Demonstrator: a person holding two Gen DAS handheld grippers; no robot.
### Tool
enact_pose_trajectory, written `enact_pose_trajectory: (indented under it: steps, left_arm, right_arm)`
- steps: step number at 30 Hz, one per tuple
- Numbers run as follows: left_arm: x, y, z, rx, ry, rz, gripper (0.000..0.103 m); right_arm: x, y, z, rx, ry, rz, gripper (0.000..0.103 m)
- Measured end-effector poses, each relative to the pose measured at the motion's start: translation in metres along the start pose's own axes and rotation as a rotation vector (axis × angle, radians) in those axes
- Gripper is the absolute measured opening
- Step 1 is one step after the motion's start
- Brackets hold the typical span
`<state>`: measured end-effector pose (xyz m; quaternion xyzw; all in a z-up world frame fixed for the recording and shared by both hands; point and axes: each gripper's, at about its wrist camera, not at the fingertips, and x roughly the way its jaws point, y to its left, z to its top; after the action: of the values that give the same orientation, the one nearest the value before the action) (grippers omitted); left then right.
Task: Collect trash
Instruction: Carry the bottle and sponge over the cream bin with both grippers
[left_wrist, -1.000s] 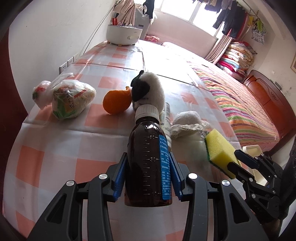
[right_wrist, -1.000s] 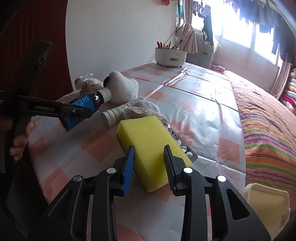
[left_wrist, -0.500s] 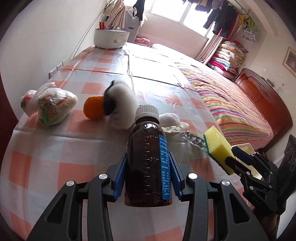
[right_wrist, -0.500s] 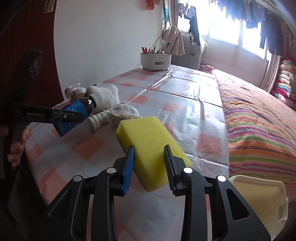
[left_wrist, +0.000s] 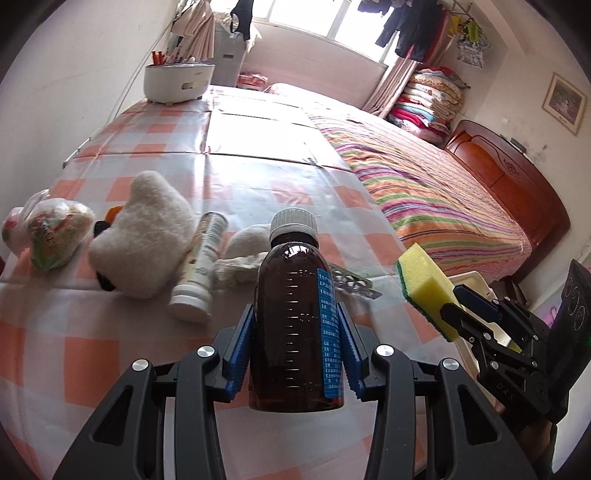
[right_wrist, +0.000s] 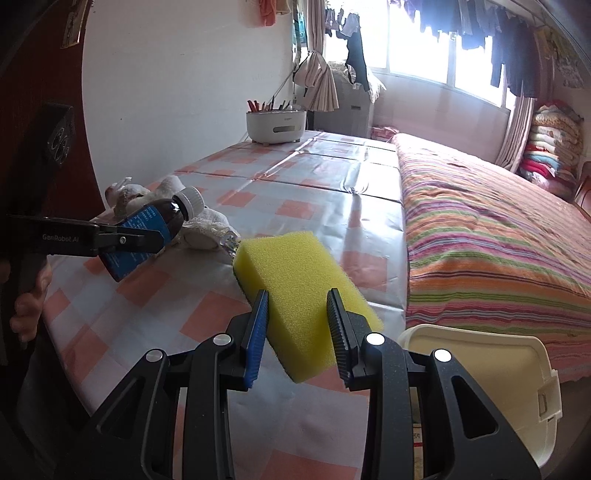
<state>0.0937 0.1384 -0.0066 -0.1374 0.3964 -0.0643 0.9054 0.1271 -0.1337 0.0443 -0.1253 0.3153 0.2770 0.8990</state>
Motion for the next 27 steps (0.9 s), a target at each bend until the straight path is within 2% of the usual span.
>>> enact_pose_trajectory:
  steps: [27]
  left_arm:
    - [0.036, -0.112, -0.005, 0.179, 0.061, -0.143, 0.042]
  right_arm:
    - [-0.053, -0.094, -0.038, 0.192, -0.040, -0.156, 0.031]
